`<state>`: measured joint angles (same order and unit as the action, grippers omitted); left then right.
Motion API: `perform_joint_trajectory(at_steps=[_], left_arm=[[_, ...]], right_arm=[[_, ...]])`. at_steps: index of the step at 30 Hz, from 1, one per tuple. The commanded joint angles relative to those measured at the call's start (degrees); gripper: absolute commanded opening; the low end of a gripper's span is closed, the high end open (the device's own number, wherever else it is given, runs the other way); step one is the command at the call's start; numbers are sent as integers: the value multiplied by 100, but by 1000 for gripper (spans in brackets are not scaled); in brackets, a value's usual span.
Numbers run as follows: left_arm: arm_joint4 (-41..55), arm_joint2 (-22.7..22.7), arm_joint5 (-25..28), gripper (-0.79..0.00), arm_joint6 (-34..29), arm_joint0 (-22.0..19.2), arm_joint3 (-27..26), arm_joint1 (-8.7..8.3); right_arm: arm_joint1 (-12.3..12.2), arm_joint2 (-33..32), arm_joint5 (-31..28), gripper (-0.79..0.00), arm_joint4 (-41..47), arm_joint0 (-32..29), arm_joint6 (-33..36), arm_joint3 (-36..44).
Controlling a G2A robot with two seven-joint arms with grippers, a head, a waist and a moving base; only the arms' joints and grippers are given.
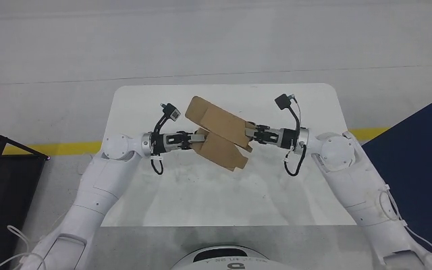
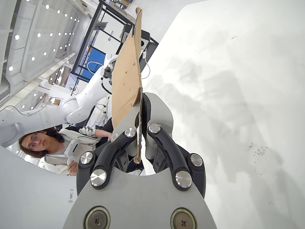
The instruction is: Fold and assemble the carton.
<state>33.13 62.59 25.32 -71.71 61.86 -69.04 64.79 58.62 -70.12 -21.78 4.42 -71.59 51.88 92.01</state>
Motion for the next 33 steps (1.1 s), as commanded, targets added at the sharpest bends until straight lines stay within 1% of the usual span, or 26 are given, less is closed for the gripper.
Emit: perform_joint_trajectory(at_steps=[1,4,13,17,25,28,33], left_arm=[[-16,4,-3,0,34,2,-3,0],[-23,27,29,0,123,0,2,0],[117,125,102,0,268,40,-56,-2],[283,74,44,0,-10,106,-183,1],[-182,-174,-242,0,-440,122,-121,-12],[-173,-207,-199,0,-407,110,-100,-1],[-102,-220,-53,0,-152,64,-66,29]], right_arm=[[-7,19,25,-785,-121,4,48,34],[-11,14,94,-785,-184,-9,-4,46],[-27,-350,79,-785,637,-142,-325,-376],[-14,-322,107,-785,742,-131,-368,-481],[52,-167,63,-785,1040,79,-494,-644],[74,-45,87,-785,941,141,-483,-586],[120,325,436,-785,156,250,-646,-412]])
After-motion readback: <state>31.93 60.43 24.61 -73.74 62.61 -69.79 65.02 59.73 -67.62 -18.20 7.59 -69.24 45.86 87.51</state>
